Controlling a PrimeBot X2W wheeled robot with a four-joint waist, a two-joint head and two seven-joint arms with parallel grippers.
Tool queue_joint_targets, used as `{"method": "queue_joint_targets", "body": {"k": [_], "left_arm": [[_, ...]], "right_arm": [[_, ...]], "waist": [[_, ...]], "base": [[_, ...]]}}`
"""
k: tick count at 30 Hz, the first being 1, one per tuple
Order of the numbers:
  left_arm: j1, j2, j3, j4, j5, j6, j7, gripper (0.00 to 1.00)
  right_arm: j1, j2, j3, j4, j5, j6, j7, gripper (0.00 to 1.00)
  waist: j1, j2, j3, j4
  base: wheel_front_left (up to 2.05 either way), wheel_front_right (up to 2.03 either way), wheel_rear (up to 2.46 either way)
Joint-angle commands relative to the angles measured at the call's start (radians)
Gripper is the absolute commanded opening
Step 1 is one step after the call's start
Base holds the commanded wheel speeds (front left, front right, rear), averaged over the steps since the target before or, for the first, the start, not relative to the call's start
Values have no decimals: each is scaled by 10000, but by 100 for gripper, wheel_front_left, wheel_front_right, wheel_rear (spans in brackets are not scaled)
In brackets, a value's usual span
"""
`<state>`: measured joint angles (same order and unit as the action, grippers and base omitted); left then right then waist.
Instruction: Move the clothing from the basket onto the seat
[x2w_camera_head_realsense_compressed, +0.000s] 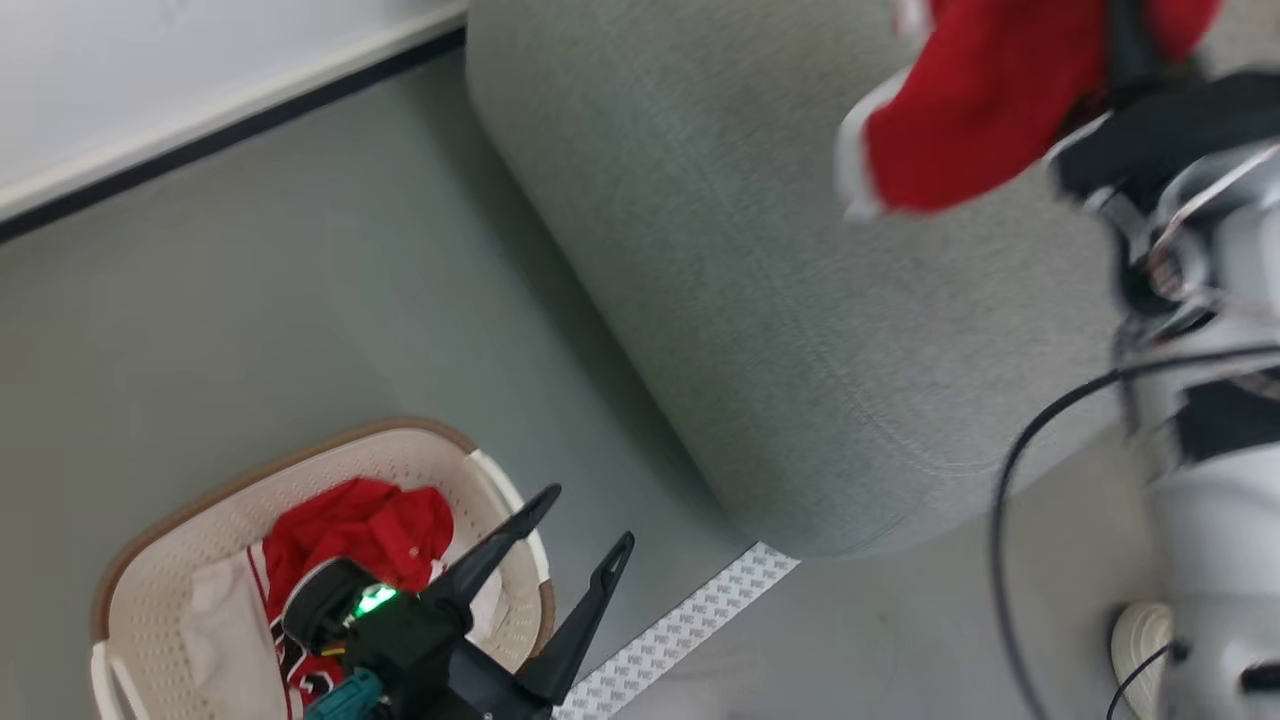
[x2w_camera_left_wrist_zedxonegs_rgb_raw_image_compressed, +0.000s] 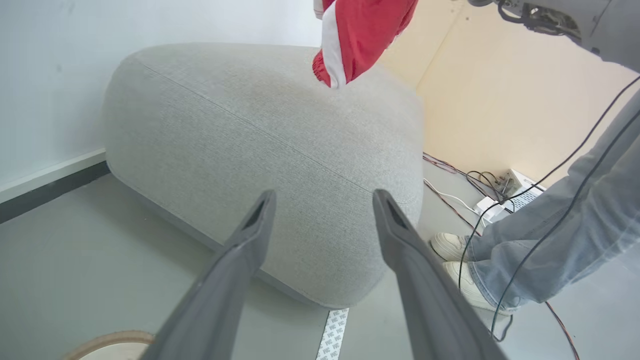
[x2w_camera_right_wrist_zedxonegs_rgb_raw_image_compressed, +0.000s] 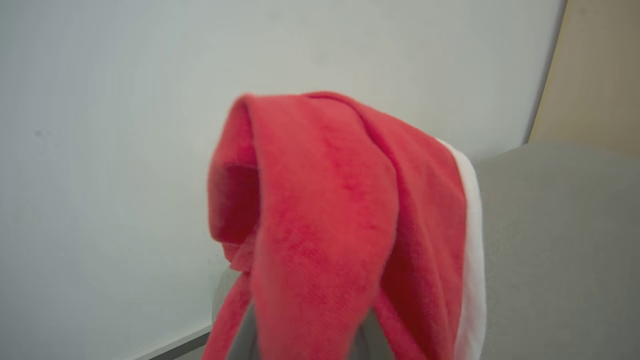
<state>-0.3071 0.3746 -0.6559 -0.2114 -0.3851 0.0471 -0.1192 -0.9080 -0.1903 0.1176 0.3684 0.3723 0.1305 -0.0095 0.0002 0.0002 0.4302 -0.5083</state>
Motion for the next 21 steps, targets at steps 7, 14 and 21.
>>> {"method": "queue_joint_targets", "body": {"k": [7,14,21], "left_arm": [[-253,212,48,-638,377,80,-183,100],[126,124,-329,-932,375,34,-459,100],[347,151,-553,-1248,523,115,-481,100]], "right_arm": [[-2438,-1491,-1320,1668,-478,4,-347,0],[-3395,-2694,-2375,2976,-935,2,-889,0],[-3037,-3275,-3469,4480,-1022,2,-1629,64]], "waist": [[-2,-2,1862,1894],[-2,-2,2328,2842],[-2,-2,2512,3422]], "base": [[0,0,0],[0,0,0],[0,0,0]]}}
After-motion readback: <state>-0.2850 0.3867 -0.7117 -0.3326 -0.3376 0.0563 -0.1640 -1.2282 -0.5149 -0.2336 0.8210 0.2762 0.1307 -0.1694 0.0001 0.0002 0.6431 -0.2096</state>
